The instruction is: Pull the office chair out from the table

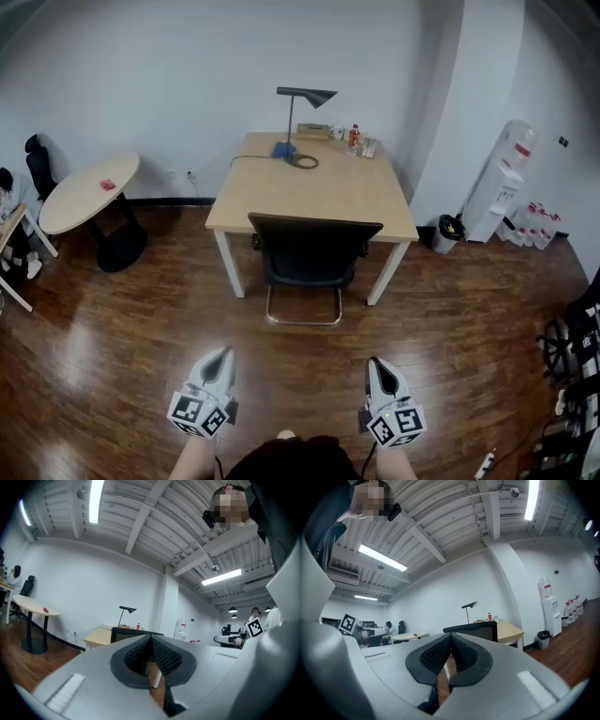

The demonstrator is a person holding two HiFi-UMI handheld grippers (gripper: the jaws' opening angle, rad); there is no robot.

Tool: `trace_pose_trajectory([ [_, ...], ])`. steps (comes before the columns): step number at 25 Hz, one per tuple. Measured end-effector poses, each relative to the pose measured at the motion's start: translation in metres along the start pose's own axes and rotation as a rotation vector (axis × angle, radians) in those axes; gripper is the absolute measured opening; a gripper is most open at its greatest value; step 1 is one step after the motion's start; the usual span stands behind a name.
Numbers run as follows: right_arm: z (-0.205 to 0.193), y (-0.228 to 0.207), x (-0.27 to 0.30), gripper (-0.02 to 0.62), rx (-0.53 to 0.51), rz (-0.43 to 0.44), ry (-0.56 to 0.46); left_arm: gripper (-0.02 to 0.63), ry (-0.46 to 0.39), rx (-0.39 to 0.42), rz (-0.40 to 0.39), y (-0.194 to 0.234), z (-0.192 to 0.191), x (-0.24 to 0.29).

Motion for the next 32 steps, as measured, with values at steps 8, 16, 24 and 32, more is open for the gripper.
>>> trace_pose_trajectory([
  [8,-0.025,-0.017,0.025,0.014,0.035,-0.01,0.045,0.002,0.053,-0.021,-0.008,0.016,-0.029,0.03],
  [16,-0.021,-0.056,0.086,0.014,0.028,0.008,0.04,0.002,0.047,-0.014,0.026,0.036,-0.029,0.091],
  [24,-0.001,-0.115,0.162,0.014,0.035,0.023,0.009,0.002,0.021,-0.009,0.066,0.057,-0.025,0.179],
  [32,0.022,-0.175,0.237,0.014,0.018,0.098,0.017,0.002,-0.009,0.02,0.02,0.047,-0.002,0.285],
])
Point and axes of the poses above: the fingertips, and each gripper's own axes: x forward along the fingers, y to its left, z out of its top, the point moved 5 cm from there along -x, backward along the fingers, and after that the axes turned 4 degrees about -x, right-handed, at the moved point
